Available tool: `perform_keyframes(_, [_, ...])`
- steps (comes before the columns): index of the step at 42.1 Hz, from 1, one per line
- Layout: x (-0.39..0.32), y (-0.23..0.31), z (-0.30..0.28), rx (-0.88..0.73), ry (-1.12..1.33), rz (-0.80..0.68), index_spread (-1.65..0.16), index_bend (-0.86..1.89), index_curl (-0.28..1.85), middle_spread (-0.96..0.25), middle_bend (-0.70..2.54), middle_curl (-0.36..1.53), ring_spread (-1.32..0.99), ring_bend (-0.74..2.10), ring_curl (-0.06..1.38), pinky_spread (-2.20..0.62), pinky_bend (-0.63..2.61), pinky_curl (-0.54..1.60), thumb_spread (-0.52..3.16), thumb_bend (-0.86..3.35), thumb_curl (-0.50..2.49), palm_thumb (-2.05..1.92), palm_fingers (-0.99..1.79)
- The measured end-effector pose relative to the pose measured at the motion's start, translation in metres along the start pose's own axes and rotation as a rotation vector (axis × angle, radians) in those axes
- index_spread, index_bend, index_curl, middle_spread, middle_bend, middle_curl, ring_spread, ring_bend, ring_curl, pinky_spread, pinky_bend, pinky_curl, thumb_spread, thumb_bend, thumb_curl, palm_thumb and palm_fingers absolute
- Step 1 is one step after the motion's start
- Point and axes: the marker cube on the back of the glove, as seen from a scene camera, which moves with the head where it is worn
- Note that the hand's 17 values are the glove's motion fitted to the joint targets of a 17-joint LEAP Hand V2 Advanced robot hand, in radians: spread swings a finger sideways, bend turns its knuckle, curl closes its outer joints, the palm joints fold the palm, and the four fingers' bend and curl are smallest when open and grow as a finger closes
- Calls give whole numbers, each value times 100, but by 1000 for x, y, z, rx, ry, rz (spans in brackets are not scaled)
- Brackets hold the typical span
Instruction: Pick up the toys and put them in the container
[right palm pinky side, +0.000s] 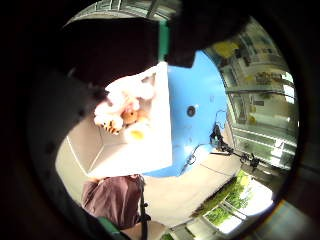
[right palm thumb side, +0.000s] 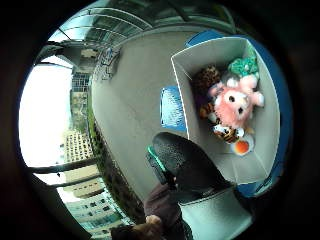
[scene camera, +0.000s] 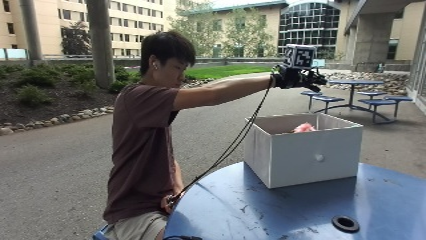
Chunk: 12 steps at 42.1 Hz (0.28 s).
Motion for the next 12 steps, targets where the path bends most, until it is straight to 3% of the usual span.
perform_keyframes(12, [42, 12, -7, 99, 8, -4, -26, 9, 51, 0, 8, 43, 3, 21, 43, 6, 113, 49, 117, -4, 48, -4, -32])
